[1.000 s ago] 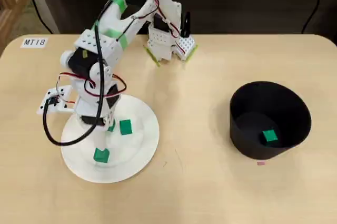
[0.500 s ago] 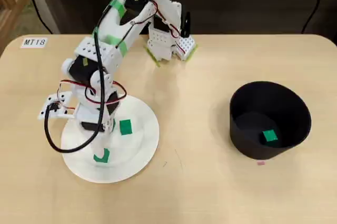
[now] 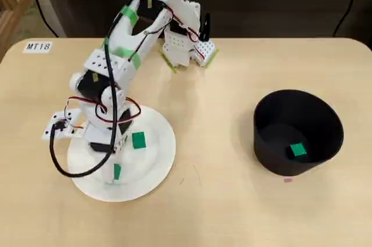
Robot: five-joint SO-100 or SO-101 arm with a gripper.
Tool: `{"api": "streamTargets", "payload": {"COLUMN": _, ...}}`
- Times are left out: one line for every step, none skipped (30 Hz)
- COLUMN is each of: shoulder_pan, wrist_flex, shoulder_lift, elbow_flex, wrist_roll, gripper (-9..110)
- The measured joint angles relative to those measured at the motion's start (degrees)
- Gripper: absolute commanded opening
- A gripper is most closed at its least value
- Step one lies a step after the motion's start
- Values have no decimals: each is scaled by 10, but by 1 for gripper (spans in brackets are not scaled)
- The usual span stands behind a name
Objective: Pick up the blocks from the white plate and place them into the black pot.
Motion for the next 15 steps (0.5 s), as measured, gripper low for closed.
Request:
{"api": "streamTargets", "payload": {"shoulder_pan": -1, "wrist_flex": 0, "shoulder_lift": -2, "elbow_flex": -3, "wrist_roll": 3, "gripper": 28}}
{"api": "streamTargets", "payload": {"shoulder_pan": -2, "wrist_flex": 0, "shoulder_lift": -3, "elbow_flex": -4, "wrist_roll": 6, "gripper": 28}}
{"api": "streamTargets", "payload": {"shoulder_pan": -3, "wrist_flex": 0, "shoulder_lift": -5, "elbow_flex": -7, "wrist_roll": 10, "gripper": 28}}
{"api": "streamTargets", "payload": {"shoulder_pan": -3, "wrist_flex": 0, "shoulder_lift": -8, "elbow_flex": -10, "wrist_roll": 13, "gripper": 27}}
{"api": "streamTargets", "payload": {"shoulder_pan": -4, "wrist_flex": 0, "shoulder_lift": -11, "elbow_flex": -11, "wrist_roll": 16, "gripper": 26}}
{"api": "streamTargets", "payload": {"shoulder_pan": -4, "wrist_flex": -2, "shoulder_lift": -12, "elbow_flex": -13, "wrist_roll": 19, "gripper": 26}}
{"api": "streamTargets", "payload": {"shoulder_pan": -4, "wrist_flex": -4, "shoulder_lift": -13, "elbow_flex": -13, "wrist_roll": 23, "gripper": 24}}
{"api": "streamTargets", "payload": {"shoulder_pan": -4, "wrist_flex": -6, "shoulder_lift": -15, "elbow_flex": -15, "wrist_roll": 26, "gripper": 23}}
{"api": "streamTargets", "payload": {"shoulder_pan": -4, "wrist_flex": -8, "shoulder_lift": -18, "elbow_flex": -19, "wrist_roll": 30, "gripper": 21}}
{"api": "streamTargets", "payload": {"shoulder_pan": -4, "wrist_flex": -9, "shoulder_lift": -21, "elbow_flex": -22, "wrist_roll": 33, "gripper": 18}}
{"api": "streamTargets", "payload": {"shoulder_pan": -4, "wrist_flex": -10, "shoulder_lift": -26, "elbow_flex": -26, "wrist_roll": 36, "gripper": 15}}
{"api": "streamTargets", "payload": {"shoulder_pan": -4, "wrist_flex": -10, "shoulder_lift": -31, "elbow_flex": -33, "wrist_roll": 40, "gripper": 11}}
{"api": "streamTargets", "payload": {"shoulder_pan": -4, "wrist_flex": -10, "shoulder_lift": -36, "elbow_flex": -40, "wrist_roll": 44, "gripper": 8}}
{"api": "streamTargets", "payload": {"shoulder_pan": -4, "wrist_flex": -10, "shoulder_lift": -41, "elbow_flex": -49, "wrist_roll": 48, "gripper": 3}}
{"api": "streamTargets", "payload": {"shoulder_pan": -4, "wrist_flex": -10, "shoulder_lift": -46, "elbow_flex": -59, "wrist_roll": 52, "gripper": -1}}
